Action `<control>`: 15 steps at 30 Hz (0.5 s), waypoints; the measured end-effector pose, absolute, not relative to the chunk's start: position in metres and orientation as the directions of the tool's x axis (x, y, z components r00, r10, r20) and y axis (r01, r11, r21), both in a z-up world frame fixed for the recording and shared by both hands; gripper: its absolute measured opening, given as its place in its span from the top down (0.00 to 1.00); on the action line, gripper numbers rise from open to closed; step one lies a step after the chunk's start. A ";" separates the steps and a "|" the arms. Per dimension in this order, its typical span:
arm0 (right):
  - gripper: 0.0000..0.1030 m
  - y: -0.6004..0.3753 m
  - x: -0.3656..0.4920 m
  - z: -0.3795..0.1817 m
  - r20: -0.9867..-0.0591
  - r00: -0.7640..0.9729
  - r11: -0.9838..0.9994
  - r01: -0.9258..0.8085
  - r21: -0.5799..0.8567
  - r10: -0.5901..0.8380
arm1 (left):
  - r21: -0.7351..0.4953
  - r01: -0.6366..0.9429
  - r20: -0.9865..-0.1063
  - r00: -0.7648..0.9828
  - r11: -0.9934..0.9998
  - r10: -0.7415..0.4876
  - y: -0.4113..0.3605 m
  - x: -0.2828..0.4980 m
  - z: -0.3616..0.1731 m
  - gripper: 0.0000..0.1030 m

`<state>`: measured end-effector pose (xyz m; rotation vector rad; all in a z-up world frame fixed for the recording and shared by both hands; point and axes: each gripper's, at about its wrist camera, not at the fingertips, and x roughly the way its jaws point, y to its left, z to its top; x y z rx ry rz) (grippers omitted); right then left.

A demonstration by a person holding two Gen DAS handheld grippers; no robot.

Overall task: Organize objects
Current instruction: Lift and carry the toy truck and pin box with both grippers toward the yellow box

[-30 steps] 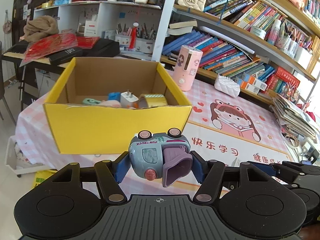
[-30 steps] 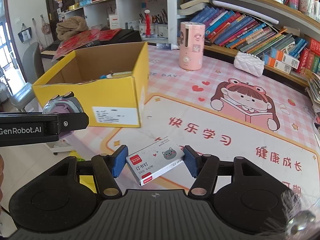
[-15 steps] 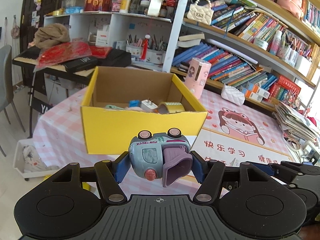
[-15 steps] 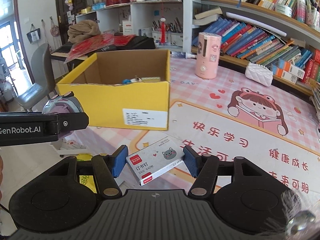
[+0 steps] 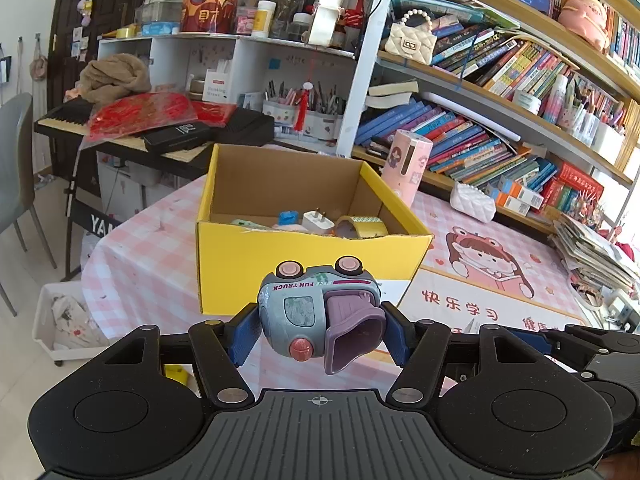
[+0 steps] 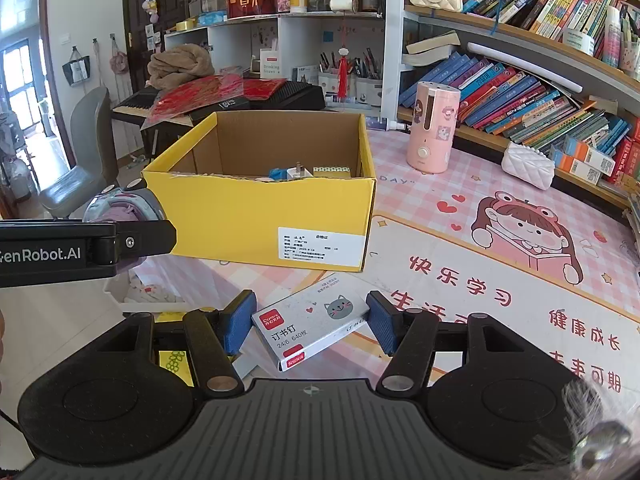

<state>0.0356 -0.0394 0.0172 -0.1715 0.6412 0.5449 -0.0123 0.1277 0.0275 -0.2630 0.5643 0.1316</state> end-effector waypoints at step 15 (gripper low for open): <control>0.44 -0.025 0.055 0.029 -0.594 0.680 0.841 -0.541 -0.011 0.430 | -0.187 -0.196 -0.499 0.863 0.963 0.079 0.141 0.005 0.040 0.39</control>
